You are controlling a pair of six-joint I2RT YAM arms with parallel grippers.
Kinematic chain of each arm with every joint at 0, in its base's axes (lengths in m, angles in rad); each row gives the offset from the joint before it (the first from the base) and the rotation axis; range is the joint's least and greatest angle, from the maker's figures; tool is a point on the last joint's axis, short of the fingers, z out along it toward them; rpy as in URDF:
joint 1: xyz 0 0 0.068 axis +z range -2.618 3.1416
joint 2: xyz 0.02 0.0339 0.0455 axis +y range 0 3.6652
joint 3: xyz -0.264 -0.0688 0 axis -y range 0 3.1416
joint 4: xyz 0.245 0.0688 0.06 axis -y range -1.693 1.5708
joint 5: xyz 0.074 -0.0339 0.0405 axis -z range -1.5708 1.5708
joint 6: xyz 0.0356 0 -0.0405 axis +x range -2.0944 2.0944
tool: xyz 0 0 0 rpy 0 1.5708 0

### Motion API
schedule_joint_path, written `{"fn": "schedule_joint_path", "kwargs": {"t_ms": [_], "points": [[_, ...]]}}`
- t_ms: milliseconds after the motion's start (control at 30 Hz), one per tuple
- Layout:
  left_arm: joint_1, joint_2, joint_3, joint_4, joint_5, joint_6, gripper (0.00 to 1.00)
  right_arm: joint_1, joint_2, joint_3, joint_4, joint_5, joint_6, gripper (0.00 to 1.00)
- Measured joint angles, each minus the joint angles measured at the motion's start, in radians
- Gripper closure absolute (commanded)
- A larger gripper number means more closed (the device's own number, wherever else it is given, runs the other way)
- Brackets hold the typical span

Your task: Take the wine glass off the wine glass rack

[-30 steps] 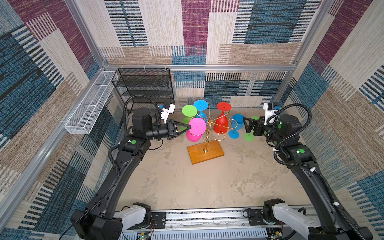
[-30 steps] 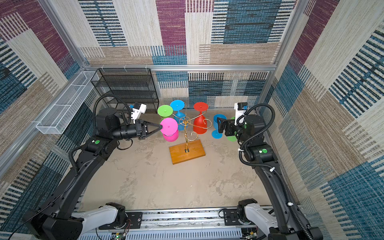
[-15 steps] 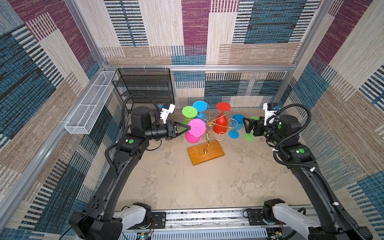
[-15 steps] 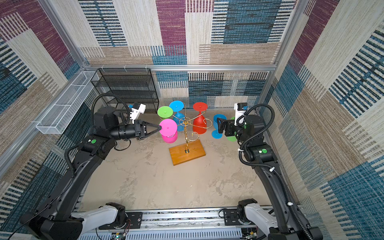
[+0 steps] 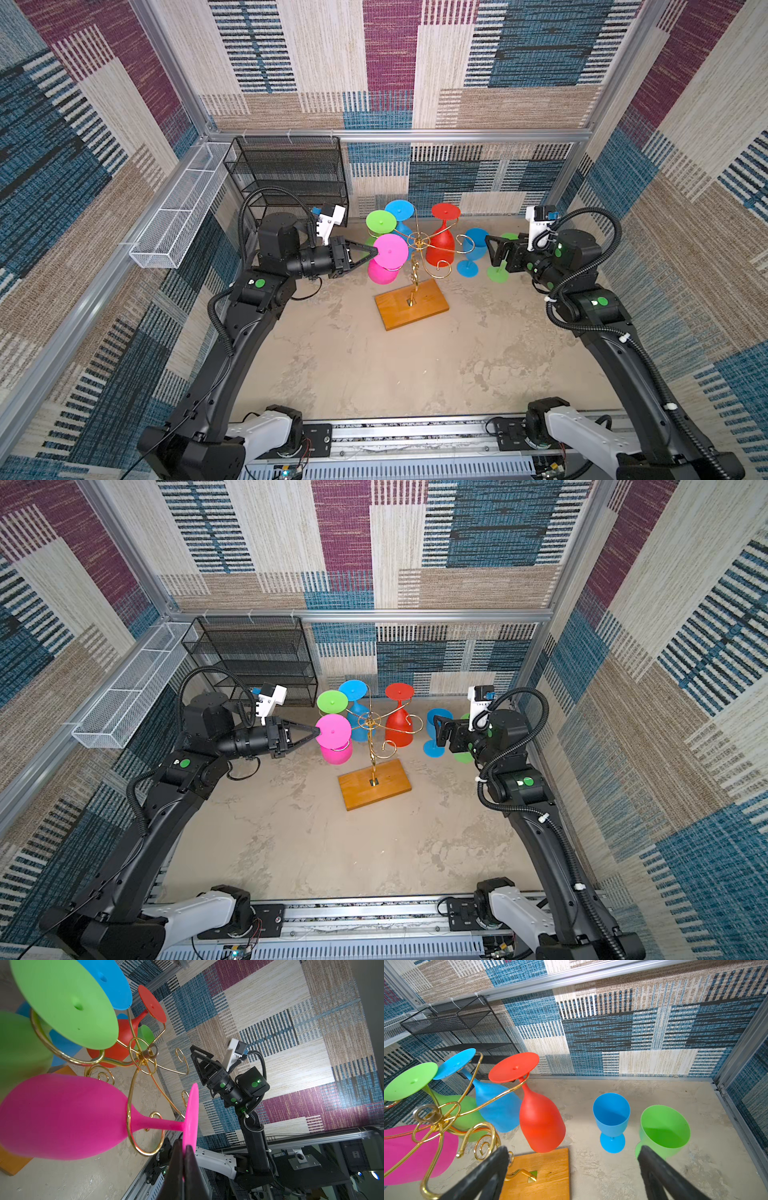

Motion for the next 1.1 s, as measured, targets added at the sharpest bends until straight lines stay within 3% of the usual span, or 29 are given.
{"fn": "schedule_joint_path", "kwargs": {"t_ms": [1100], "points": [[-0.014,0.021,0.018,-0.036,0.042,-0.069,1.00,0.000,-0.006,0.000,0.001,-0.008,0.000,0.01]]}}
